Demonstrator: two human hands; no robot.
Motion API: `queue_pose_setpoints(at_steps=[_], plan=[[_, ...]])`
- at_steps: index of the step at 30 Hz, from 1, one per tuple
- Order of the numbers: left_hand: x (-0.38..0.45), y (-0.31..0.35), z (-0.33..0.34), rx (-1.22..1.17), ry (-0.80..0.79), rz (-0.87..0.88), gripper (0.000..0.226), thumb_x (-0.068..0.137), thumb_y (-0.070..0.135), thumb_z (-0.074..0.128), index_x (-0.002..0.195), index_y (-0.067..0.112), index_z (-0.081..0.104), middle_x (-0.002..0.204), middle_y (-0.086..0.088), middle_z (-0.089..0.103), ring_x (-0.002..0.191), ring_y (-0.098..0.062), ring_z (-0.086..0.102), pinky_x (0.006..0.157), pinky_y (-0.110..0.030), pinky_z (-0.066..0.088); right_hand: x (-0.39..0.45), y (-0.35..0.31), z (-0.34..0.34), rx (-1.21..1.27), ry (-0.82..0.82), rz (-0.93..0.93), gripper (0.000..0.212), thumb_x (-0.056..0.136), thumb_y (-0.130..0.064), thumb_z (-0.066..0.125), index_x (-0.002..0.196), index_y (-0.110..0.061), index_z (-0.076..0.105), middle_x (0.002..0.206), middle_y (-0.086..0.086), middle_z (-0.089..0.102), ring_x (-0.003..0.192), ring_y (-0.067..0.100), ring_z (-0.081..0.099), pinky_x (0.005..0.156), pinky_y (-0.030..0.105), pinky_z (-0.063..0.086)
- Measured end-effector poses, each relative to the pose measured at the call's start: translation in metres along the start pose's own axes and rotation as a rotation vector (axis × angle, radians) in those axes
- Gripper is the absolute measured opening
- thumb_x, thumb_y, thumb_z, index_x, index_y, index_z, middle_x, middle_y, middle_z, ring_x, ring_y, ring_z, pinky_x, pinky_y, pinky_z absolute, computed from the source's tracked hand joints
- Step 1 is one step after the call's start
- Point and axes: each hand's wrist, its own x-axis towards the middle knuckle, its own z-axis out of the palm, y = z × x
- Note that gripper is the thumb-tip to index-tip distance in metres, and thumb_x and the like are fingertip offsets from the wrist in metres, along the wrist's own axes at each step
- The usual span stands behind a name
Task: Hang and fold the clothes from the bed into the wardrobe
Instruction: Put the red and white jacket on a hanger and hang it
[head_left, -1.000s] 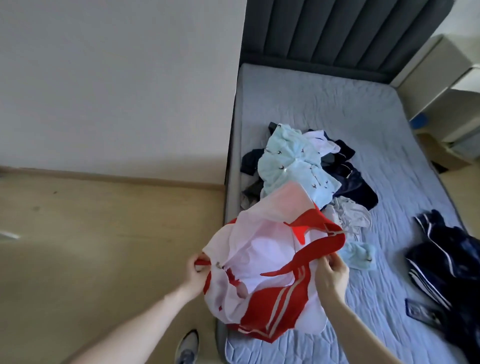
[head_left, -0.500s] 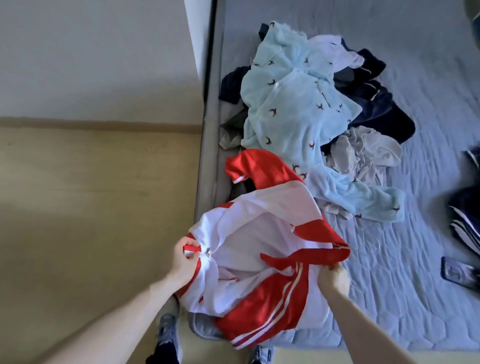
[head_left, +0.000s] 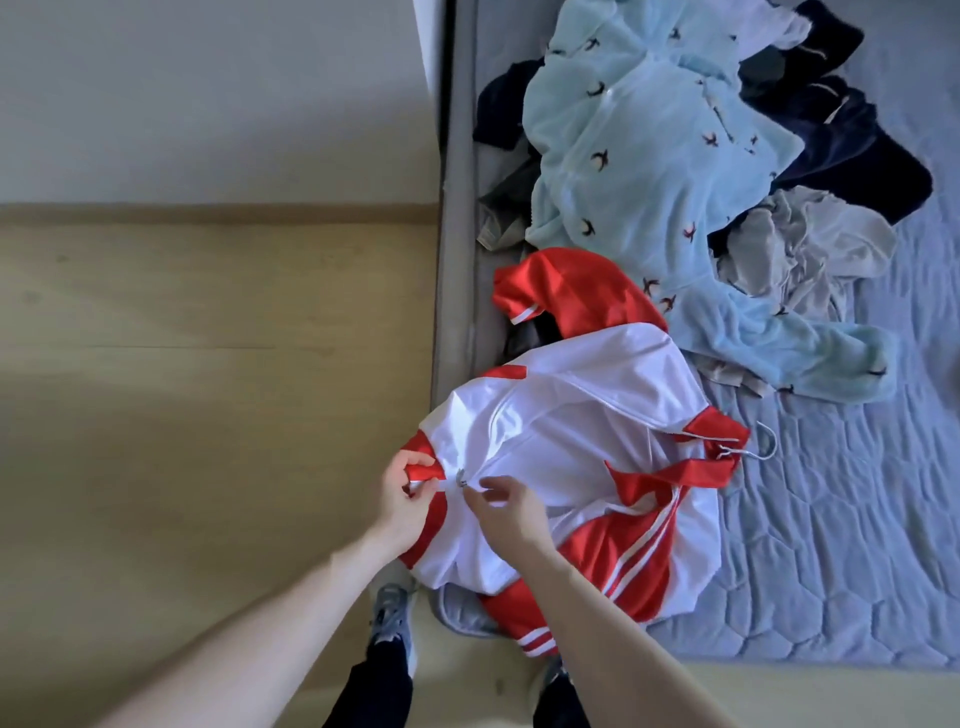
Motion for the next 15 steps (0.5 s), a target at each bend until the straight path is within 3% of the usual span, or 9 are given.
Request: queue_pose_setpoints(at_steps=[4, 9, 12, 15], plan=[[0.005, -0.014, -0.01, -0.009, -0.01, 0.009, 0.022, 0.088, -0.022, 0.059, 0.105, -0.008, 0.06, 0.097, -0.01, 0.065, 0.088, -0.014, 0.063, 0.077, -0.01, 0.046, 0.016, -0.01, 0.03, 0.001, 0.051, -0.026, 0.033, 0.091, -0.041, 0.073, 0.09, -0.008, 0.075, 0.086, 0.005, 0.076, 0.086, 0.025, 0.068, 0.069, 0.027, 0.047], [0.008, -0.017, -0.026, -0.044, -0.12, 0.004, 0.025, 0.094, -0.015, 0.054, 0.107, 0.006, 0.058, 0.1, -0.007, 0.066, 0.092, -0.019, 0.064, 0.083, -0.016, 0.048, 0.022, -0.01, 0.039, -0.015, 0.113, -0.034, 0.052, 0.083, -0.056, 0.073, 0.076, -0.004, 0.07, 0.071, 0.011, 0.069, 0.055, 0.017, 0.054, 0.058, 0.03, 0.045], [0.006, -0.012, -0.033, 0.007, -0.202, 0.103, 0.028, 0.097, -0.01, 0.054, 0.108, 0.016, 0.057, 0.099, -0.001, 0.068, 0.094, -0.013, 0.066, 0.088, -0.022, 0.049, 0.027, -0.01, 0.04, 0.096, 0.131, 0.043, 0.035, 0.086, -0.039, 0.075, 0.071, -0.007, 0.072, 0.064, 0.006, 0.072, 0.058, 0.019, 0.072, 0.071, 0.043, 0.064], [0.006, -0.008, -0.038, 0.09, -0.268, 0.18, 0.028, 0.098, -0.003, 0.054, 0.111, 0.022, 0.056, 0.096, 0.015, 0.067, 0.094, -0.004, 0.064, 0.08, -0.008, 0.044, 0.03, -0.015, 0.044, 0.118, 0.172, 0.056, 0.028, 0.086, -0.023, 0.07, 0.069, -0.001, 0.069, 0.064, 0.012, 0.071, 0.064, 0.028, 0.073, 0.071, 0.054, 0.062]])
